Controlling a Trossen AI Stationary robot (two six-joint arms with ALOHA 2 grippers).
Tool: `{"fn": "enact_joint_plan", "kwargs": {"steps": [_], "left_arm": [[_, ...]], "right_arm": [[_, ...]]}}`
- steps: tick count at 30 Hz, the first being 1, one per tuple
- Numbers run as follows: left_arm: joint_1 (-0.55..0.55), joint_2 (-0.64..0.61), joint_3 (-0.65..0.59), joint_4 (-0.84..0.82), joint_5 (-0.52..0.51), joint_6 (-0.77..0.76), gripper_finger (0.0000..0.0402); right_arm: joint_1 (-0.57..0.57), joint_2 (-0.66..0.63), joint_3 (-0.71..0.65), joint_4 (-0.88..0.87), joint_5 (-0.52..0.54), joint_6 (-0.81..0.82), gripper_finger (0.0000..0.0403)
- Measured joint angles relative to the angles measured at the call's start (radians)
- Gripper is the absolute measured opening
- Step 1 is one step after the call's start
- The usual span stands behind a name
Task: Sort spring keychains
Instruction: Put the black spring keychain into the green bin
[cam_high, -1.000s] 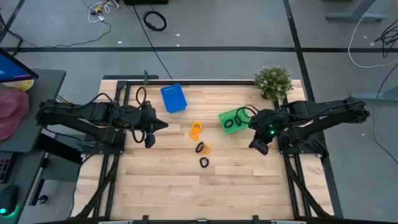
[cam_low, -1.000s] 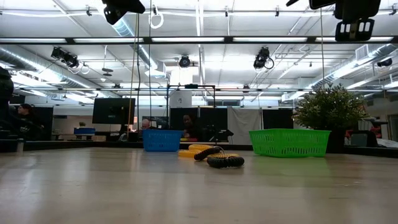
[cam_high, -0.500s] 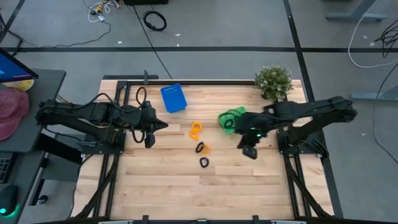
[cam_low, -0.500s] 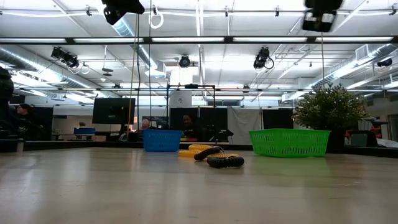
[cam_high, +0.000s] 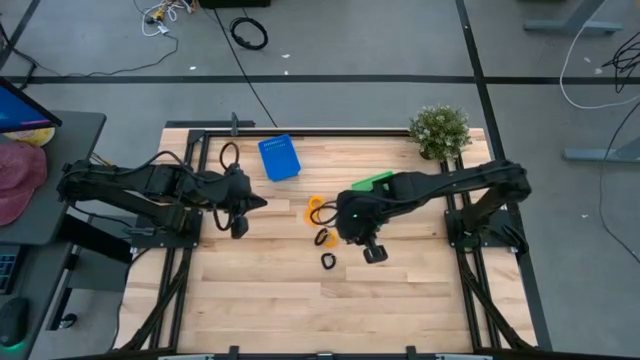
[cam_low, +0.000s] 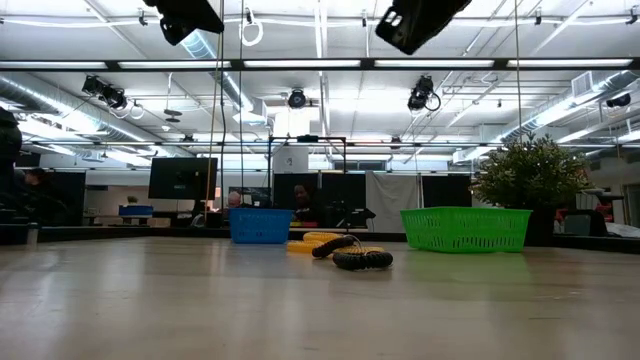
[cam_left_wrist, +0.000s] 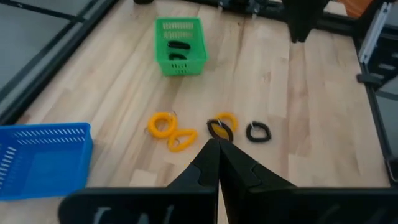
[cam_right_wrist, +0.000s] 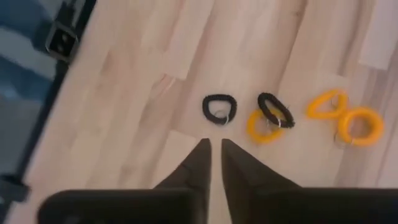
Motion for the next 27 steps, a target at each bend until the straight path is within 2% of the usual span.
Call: {"fn": "enact_joint_plan", "kwargs": {"steps": [8, 12, 17, 27], "left_arm": [[0.000, 0.000, 0.000, -0.033, 0.017, 0.006, 0.0005], [0.000, 0.000, 0.000, -0.038, 0.022, 0.006, 0.0005], [0.000, 0.000, 0.000, -0.039, 0.022, 0.007, 0.0005], [0.000, 0.000, 0.000, -0.039, 0.029, 0.033, 0.0005]], "right_arm": [[0.020, 0.117, 0.000, 0.025, 0.029, -0.166, 0.0161], [0.056, 0.181, 0.000, 0.039, 0.086, -0.255, 0.0200], [0.084, 0.241, 0.000, 0.060, 0.139, -0.349, 0.0212], [0.092, 0.350, 0.000, 0.156, 0.141, -0.441, 0.0191]]}}
